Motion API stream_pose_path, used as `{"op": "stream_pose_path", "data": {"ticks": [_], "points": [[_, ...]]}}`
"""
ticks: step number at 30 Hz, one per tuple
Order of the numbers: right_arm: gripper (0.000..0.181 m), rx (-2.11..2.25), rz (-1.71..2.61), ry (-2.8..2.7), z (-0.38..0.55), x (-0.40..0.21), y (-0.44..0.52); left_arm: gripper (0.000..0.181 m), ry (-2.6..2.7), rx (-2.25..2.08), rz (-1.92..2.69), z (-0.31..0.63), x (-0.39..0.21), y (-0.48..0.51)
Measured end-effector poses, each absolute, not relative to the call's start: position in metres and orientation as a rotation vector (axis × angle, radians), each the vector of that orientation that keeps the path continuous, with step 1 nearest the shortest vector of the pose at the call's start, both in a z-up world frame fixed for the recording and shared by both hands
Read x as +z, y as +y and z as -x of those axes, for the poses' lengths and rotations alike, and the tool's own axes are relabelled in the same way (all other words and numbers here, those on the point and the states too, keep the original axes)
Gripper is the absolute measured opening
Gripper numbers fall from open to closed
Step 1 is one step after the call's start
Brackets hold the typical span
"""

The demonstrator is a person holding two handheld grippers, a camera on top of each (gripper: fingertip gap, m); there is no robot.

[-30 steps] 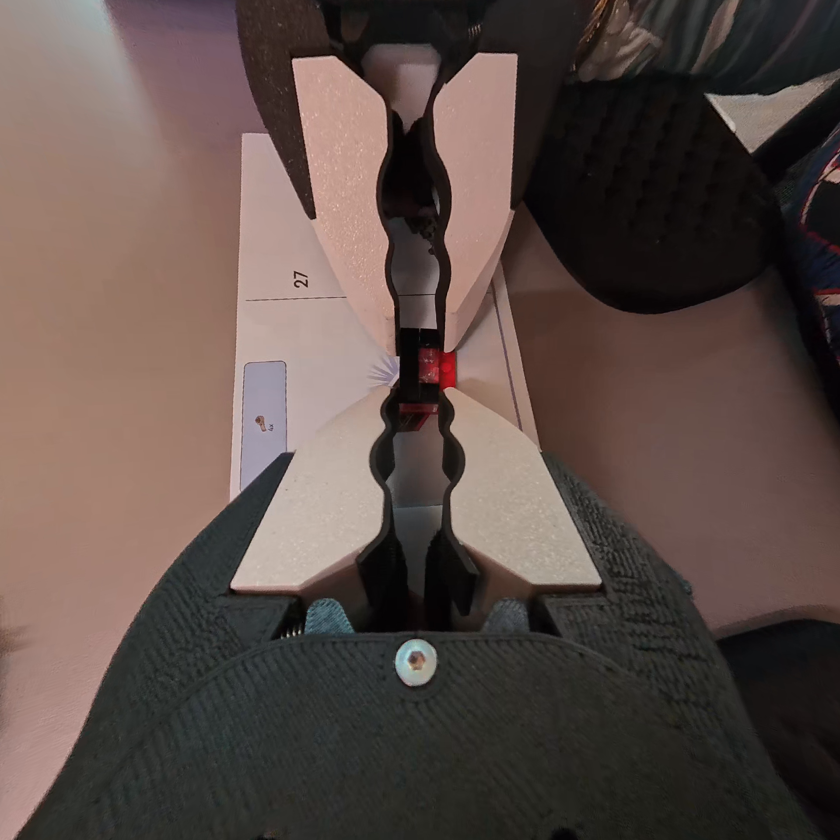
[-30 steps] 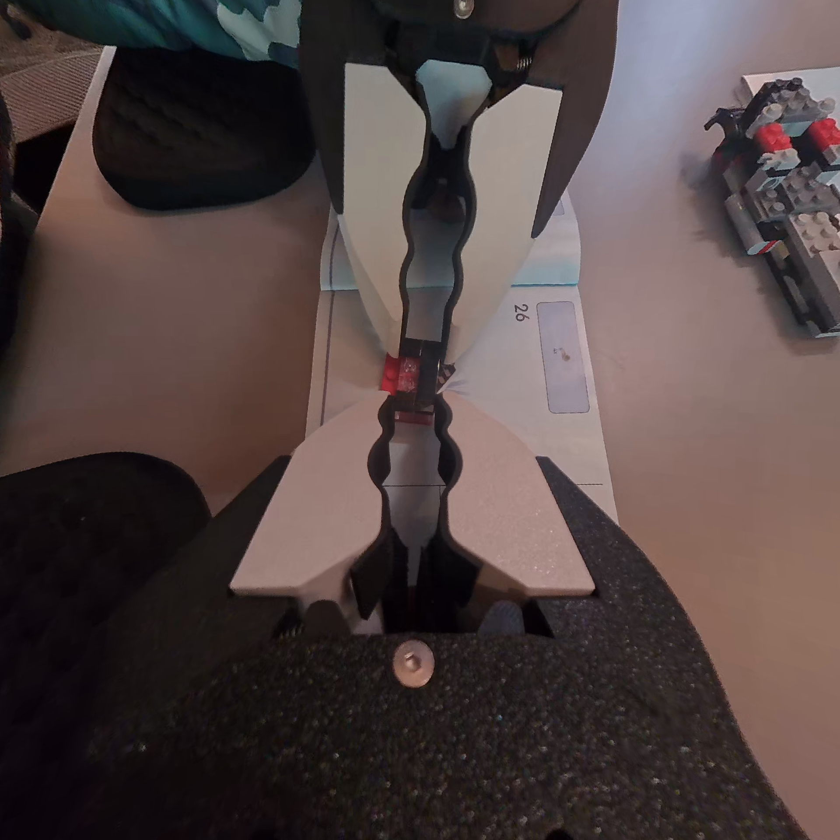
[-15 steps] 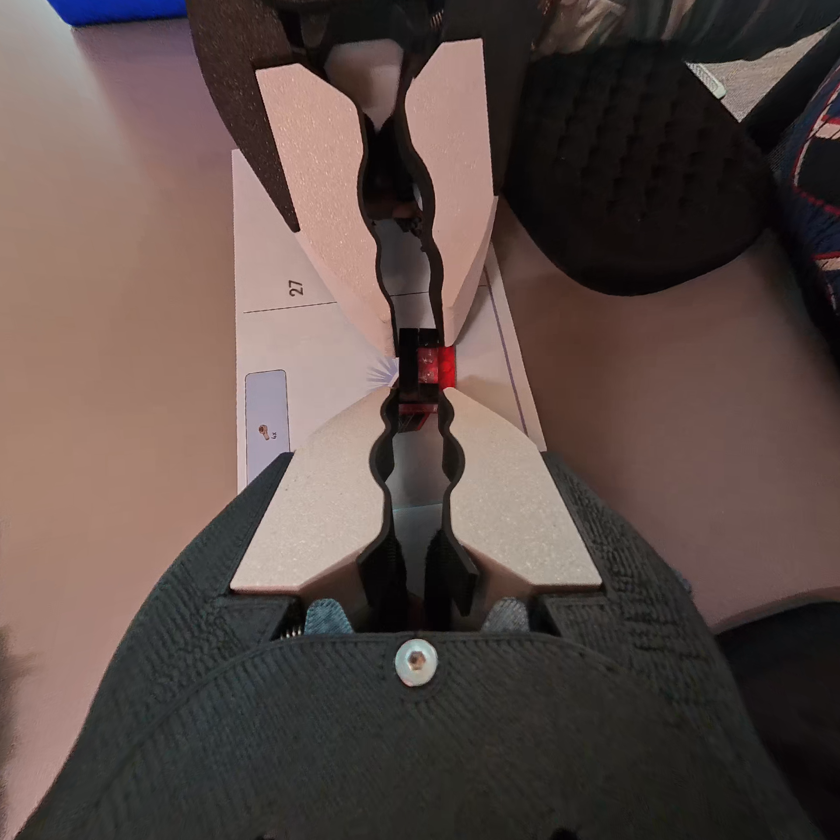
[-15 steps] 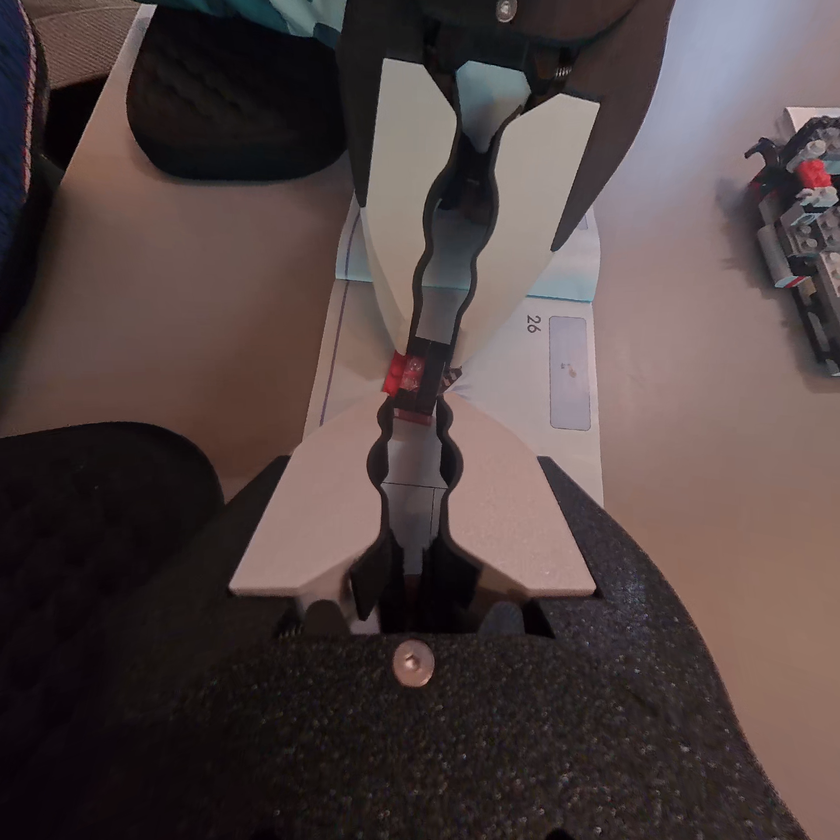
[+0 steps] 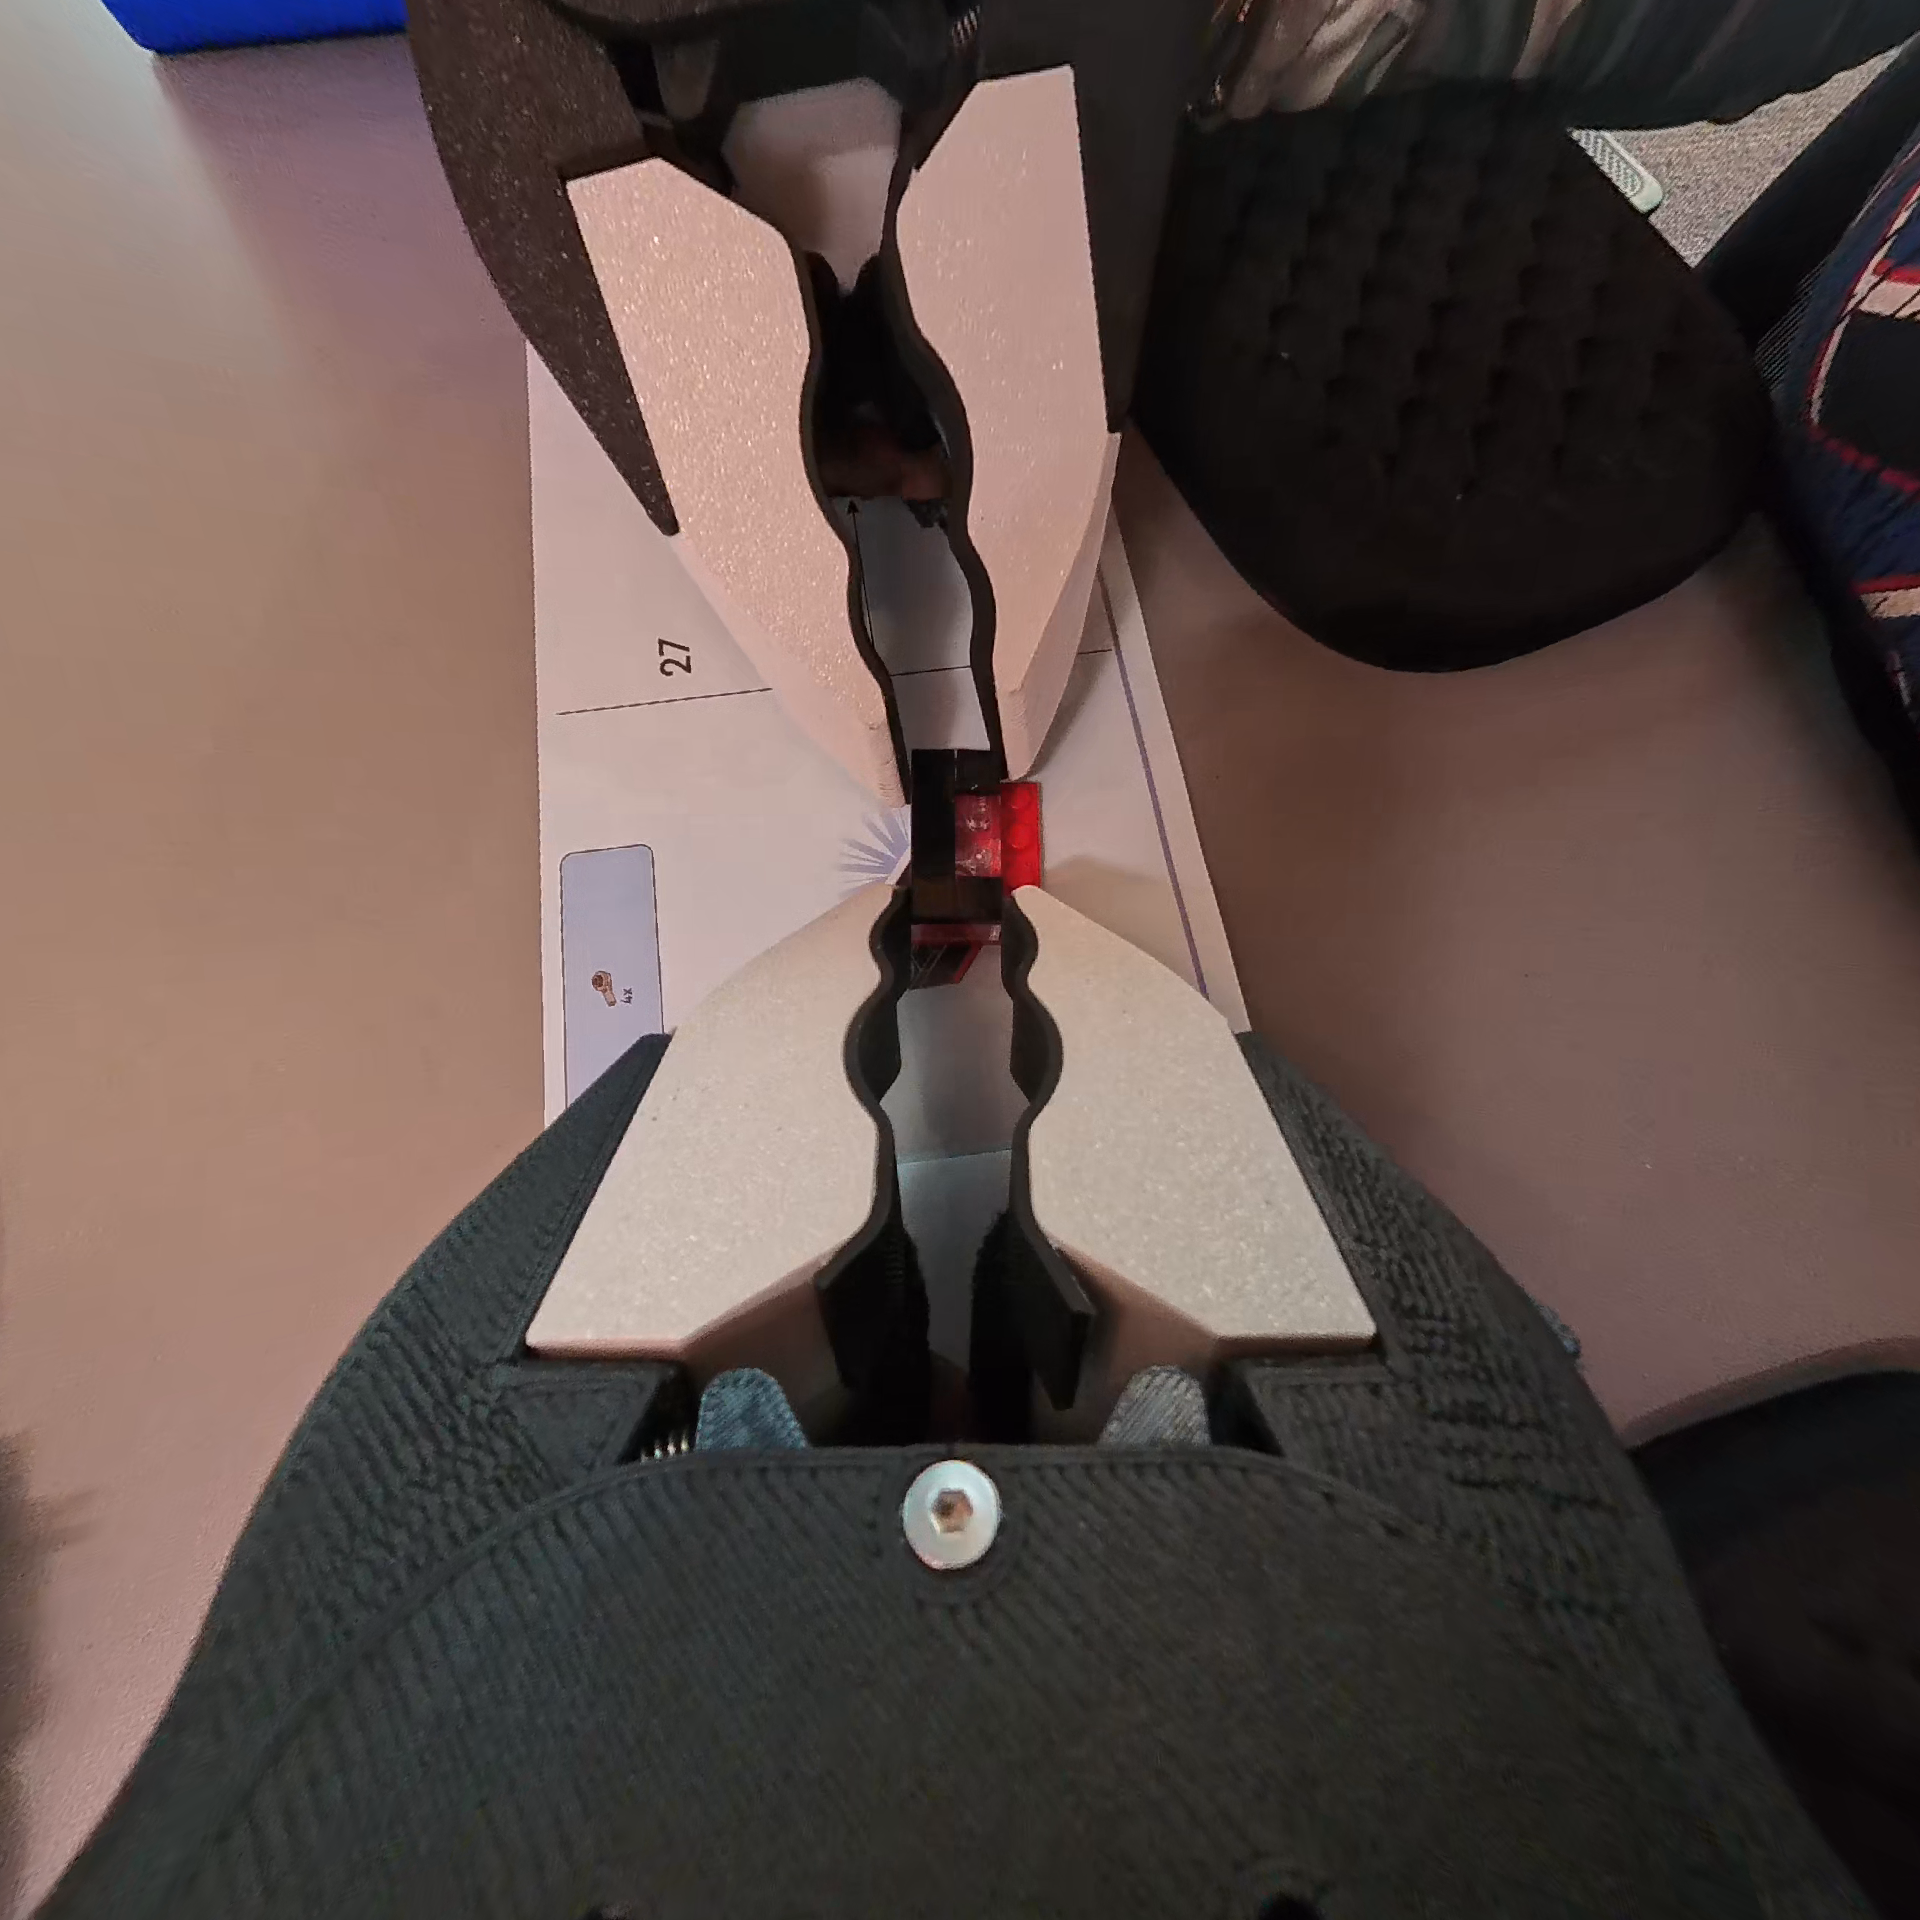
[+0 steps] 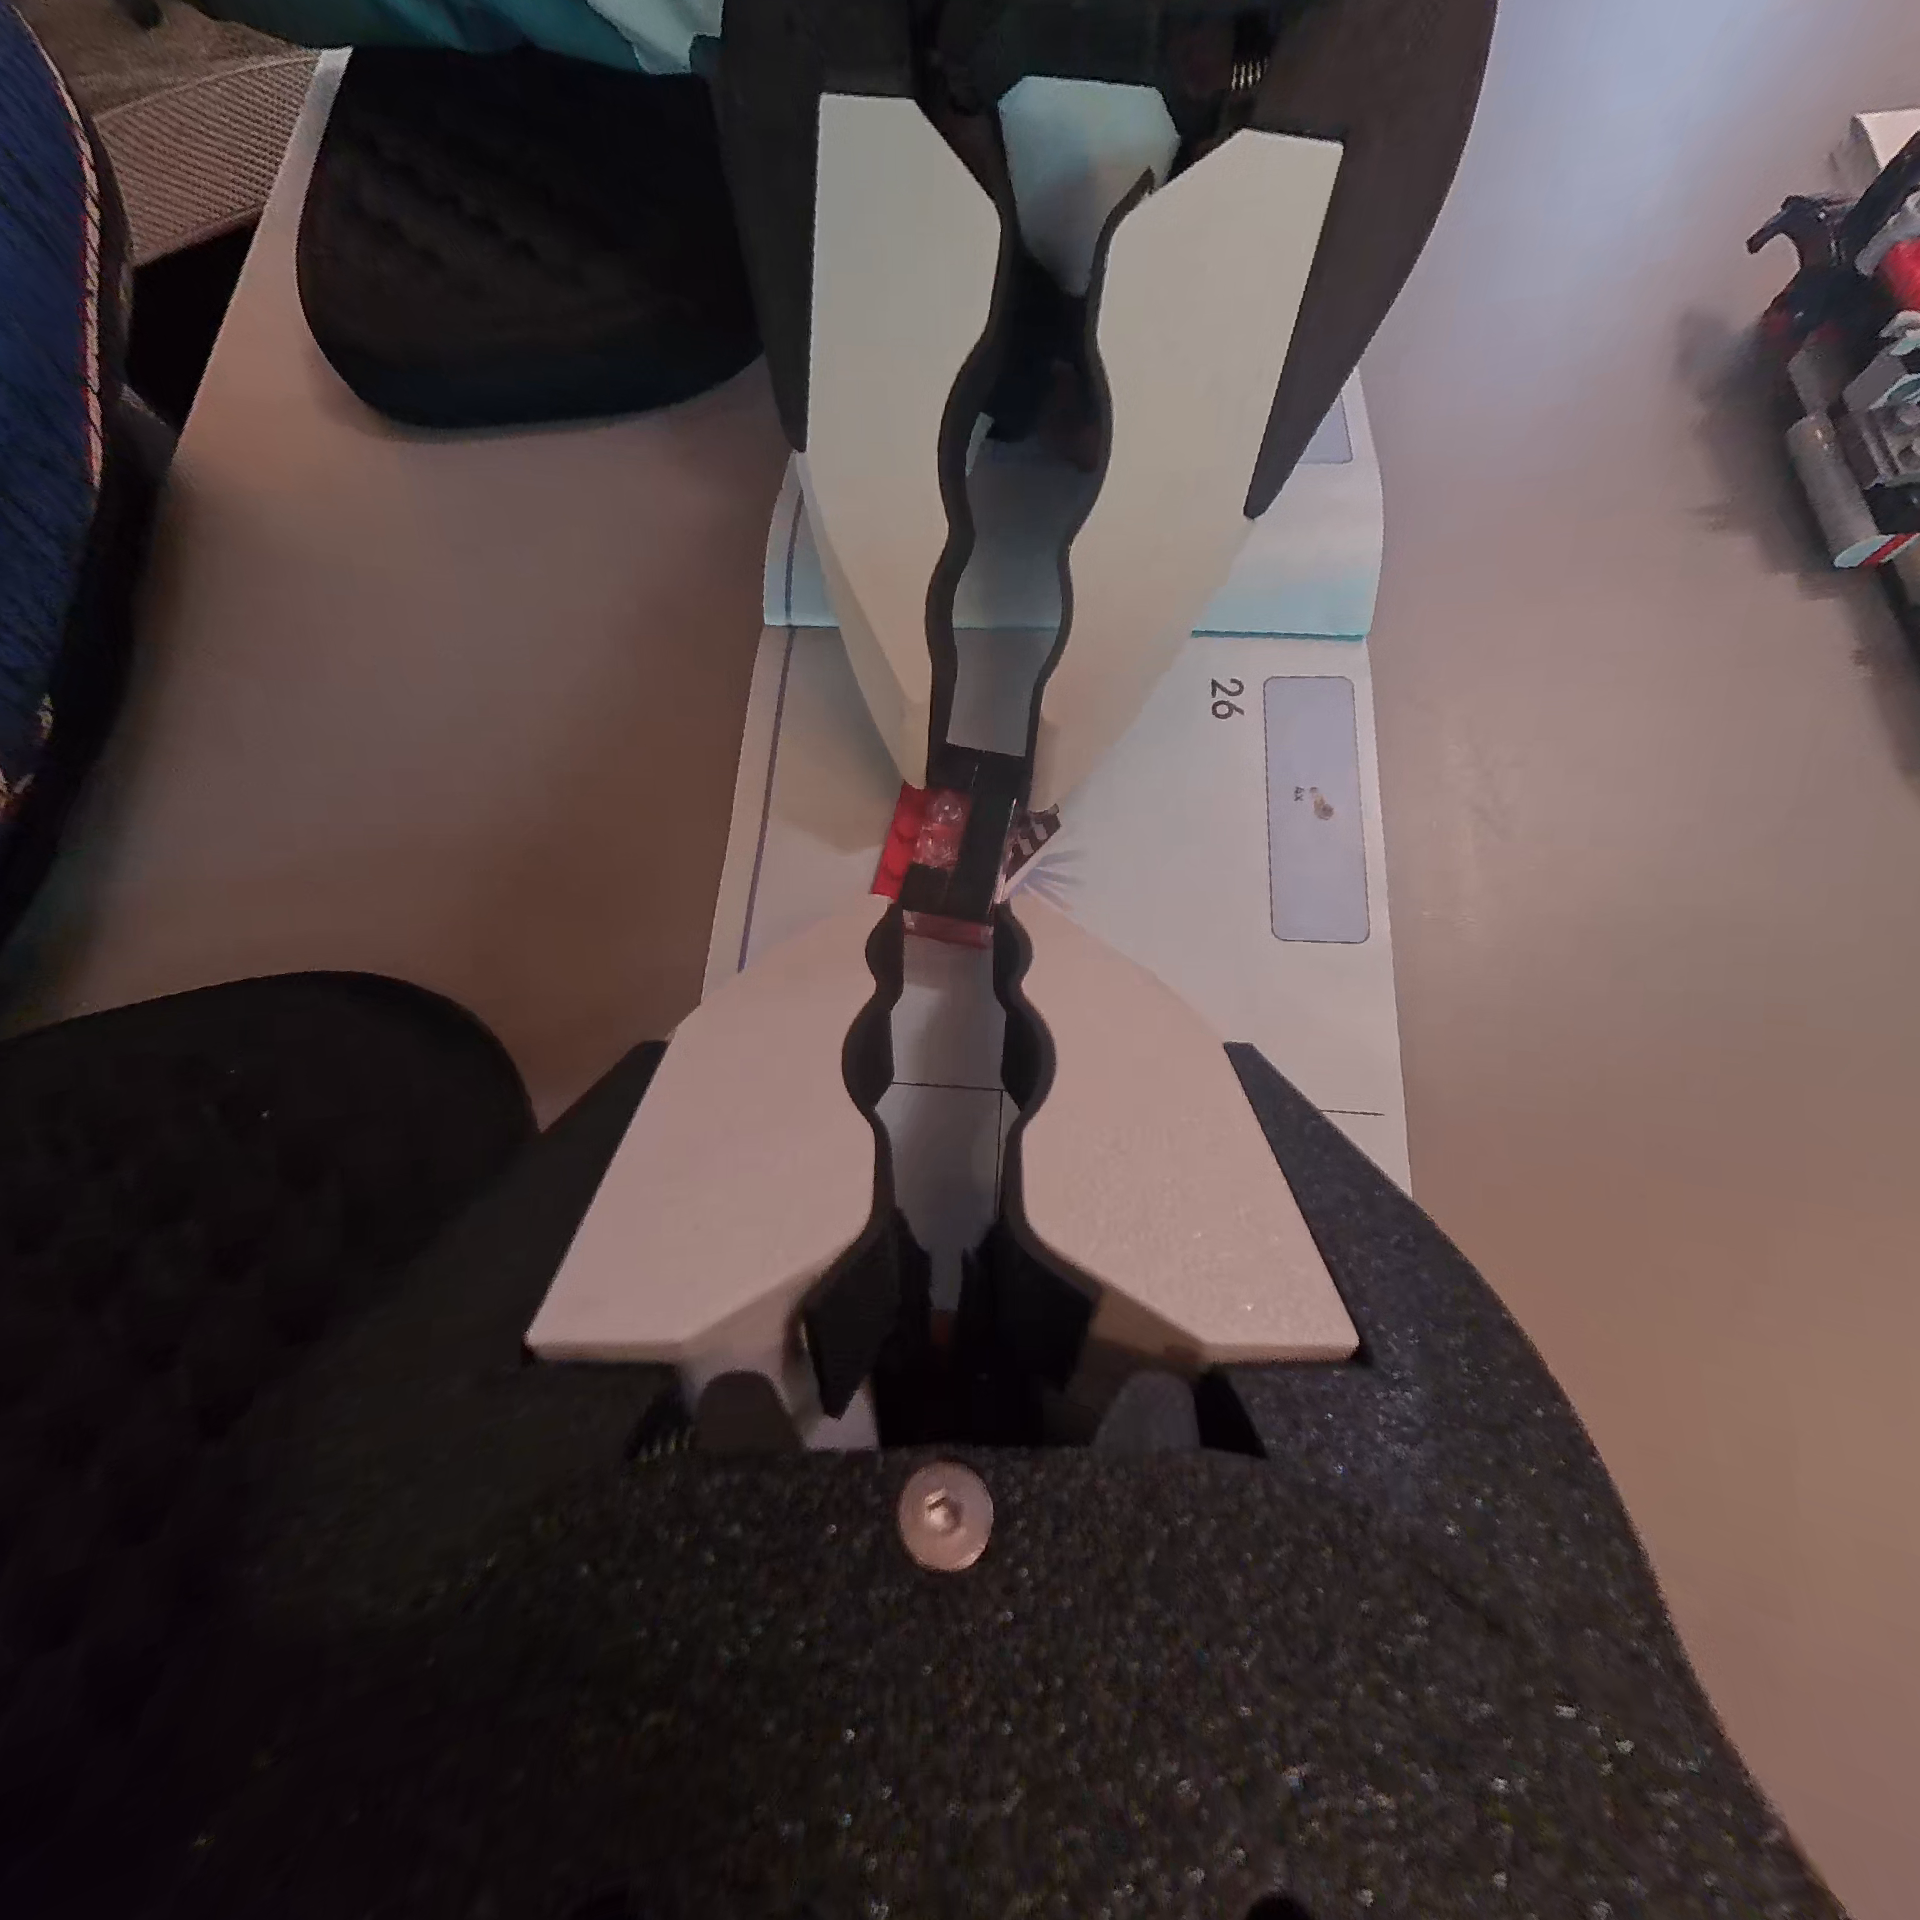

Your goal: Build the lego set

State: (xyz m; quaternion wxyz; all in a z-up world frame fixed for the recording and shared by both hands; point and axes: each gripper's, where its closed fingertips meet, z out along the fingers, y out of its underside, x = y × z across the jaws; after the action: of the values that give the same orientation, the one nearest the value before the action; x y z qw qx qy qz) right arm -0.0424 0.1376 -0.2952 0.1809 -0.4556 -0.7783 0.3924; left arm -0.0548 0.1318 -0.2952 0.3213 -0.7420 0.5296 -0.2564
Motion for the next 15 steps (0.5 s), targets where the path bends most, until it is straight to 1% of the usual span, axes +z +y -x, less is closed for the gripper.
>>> {"op": "stream_pose_path", "data": {"ticks": [15], "points": [[0.016,1.09,1.247,-2.223,0.0412,-0.2958,0.1354,0.017,1.399,-0.693,1.946,0.0536,-0.2954,0.1295]]}}
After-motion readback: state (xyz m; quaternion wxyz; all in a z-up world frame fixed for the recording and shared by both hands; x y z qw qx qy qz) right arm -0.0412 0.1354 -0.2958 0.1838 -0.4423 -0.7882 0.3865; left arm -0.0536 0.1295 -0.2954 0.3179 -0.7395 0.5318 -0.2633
